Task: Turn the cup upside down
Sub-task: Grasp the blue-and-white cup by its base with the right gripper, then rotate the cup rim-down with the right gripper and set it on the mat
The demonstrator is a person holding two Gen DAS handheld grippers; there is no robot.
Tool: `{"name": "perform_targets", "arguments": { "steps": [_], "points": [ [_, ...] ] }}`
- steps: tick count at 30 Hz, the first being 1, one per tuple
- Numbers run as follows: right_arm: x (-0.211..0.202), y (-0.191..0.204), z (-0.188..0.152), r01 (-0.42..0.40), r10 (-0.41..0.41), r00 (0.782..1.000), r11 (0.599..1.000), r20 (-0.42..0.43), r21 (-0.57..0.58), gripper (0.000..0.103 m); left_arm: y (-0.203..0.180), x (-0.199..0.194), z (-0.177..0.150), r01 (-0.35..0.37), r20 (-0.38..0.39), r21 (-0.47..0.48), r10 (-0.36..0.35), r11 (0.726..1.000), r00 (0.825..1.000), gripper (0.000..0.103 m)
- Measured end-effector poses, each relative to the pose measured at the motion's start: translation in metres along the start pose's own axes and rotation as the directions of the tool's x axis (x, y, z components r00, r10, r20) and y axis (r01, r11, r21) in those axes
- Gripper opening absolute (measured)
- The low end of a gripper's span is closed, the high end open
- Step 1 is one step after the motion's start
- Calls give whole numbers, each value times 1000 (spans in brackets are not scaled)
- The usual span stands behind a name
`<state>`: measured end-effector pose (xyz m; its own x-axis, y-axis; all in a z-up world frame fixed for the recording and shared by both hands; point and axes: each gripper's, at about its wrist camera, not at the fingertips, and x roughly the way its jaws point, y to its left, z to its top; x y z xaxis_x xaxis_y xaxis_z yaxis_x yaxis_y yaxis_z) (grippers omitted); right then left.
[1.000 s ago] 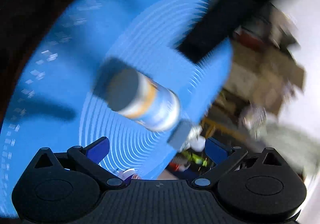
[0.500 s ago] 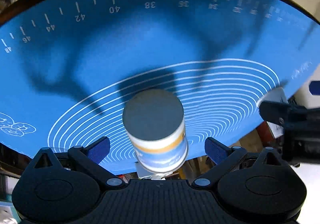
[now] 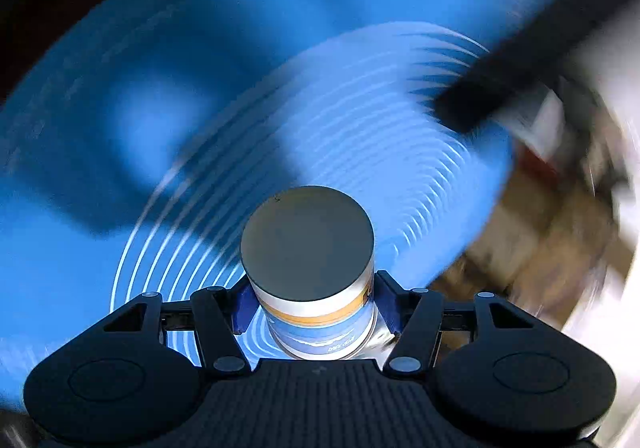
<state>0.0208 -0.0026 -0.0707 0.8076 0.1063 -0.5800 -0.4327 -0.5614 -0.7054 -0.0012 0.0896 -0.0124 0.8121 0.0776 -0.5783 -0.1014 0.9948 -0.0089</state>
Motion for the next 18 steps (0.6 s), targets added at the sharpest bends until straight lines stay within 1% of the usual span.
{"name": "perform_targets", "arguments": {
  "steps": [1, 2, 4, 5, 7, 8, 9, 11, 12, 13, 15, 16, 17, 18],
  "points": [
    [-3, -11, -6, -10, 7, 1000, 991, 23, 133, 65, -1, 0, 1, 2, 3, 1, -2, 1000, 1000, 98],
    [-6, -19, -10, -18, 8, 999, 972, 42, 234, 65, -1, 0, 2, 3, 4, 1, -3, 1000, 1000, 98],
    [-11, -33, -29, -45, 9, 996, 897, 84, 439, 65, -1, 0, 3, 5, 7, 0, -5, 1000, 1000, 98],
    [-13, -38, -36, -60, 4, 994, 845, 107, 531, 65, -2, 0, 4, 7, 9, -1, -7, 1000, 1000, 98],
    [-17, -50, -55, -111, 2, 988, 709, 155, 697, 65, -3, 0, 6, 10, 14, -3, -10, 1000, 1000, 98],
    [-19, -56, -65, -134, -5, 984, 631, 177, 764, 65, -4, 0, 7, 10, 18, -5, -10, 1000, 1000, 98],
    [-19, -56, -75, -159, -15, 980, 540, 198, 826, 65, -5, 0, 7, 12, 22, -6, -12, 1000, 1000, 98],
    [-17, -64, -97, -210, -29, 971, 363, 236, 908, 65, -7, 0, 8, 15, 30, -7, -15, 1000, 999, 98],
    [-14, -62, -107, -235, -39, 967, 260, 253, 937, 65, -8, 0, 8, 16, 32, -7, -16, 1000, 999, 98],
    [-25, -49, -120, -253, -45, 963, 180, 265, 951, 65, -9, 1, 8, 15, 33, -7, -15, 1000, 999, 98],
    [-19, -41, -139, -295, -59, 954, -11, 294, 956, 65, -11, 2, 9, 13, 33, -4, -13, 1000, 999, 98],
    [-23, -35, -151, -308, -66, 951, -80, 304, 948, 65, -13, 2, 9, 13, 33, -4, -13, 1000, 999, 98],
    [-19, -29, -157, -318, -72, 948, -159, 310, 935, 65, -14, 3, 9, 12, 35, -3, -12, 1000, 999, 98],
    [-11, -32, -161, -319, -74, 948, -222, 311, 921, 65, -15, 3, 9, 12, 37, -3, -12, 1000, 999, 98]
  ]
}}
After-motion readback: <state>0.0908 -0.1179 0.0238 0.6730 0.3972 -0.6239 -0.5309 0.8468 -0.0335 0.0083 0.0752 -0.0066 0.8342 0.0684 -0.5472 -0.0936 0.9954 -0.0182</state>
